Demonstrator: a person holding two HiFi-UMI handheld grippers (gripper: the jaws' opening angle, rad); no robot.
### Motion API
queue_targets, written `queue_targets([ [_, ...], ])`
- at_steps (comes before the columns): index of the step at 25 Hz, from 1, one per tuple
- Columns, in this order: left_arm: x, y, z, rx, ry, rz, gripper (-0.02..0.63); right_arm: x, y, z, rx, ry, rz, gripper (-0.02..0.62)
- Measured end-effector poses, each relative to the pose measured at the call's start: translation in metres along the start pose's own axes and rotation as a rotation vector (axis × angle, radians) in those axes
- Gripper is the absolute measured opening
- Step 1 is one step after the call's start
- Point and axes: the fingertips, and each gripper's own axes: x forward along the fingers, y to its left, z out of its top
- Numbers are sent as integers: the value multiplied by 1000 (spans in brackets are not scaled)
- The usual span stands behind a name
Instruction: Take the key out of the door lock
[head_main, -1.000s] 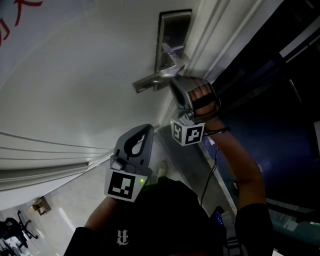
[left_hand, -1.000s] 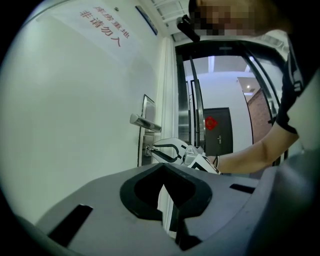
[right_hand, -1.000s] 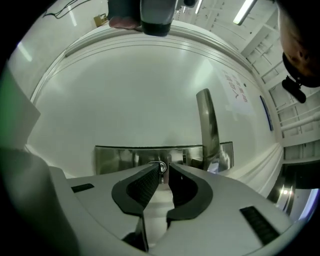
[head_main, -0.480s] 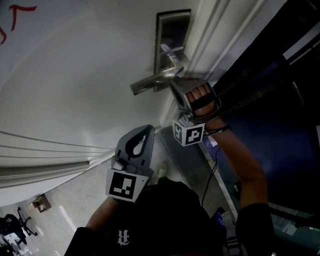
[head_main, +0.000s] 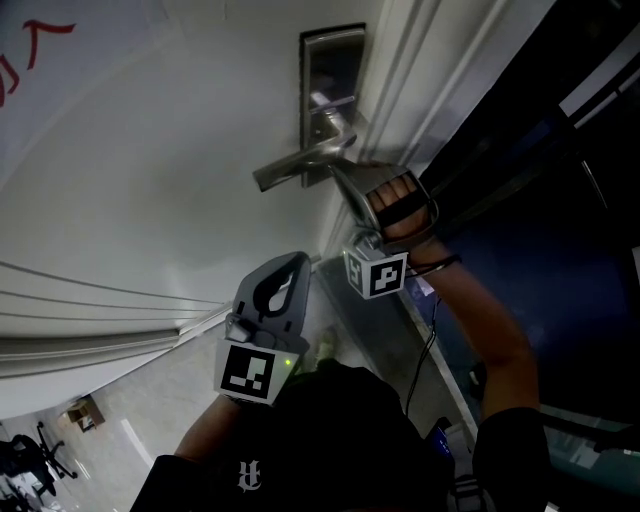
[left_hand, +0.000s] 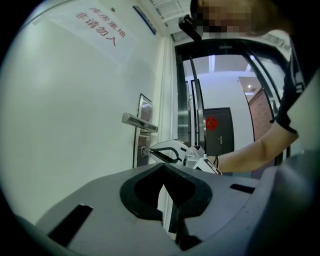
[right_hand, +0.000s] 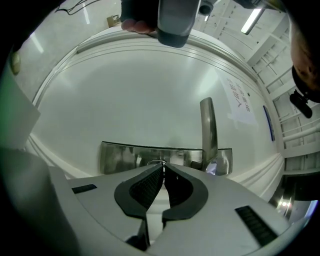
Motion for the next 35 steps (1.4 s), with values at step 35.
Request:
queue_targets([
  [35,-20,-42,20,55,-49,-86,5,-105,-39,32,110,33,80,21],
])
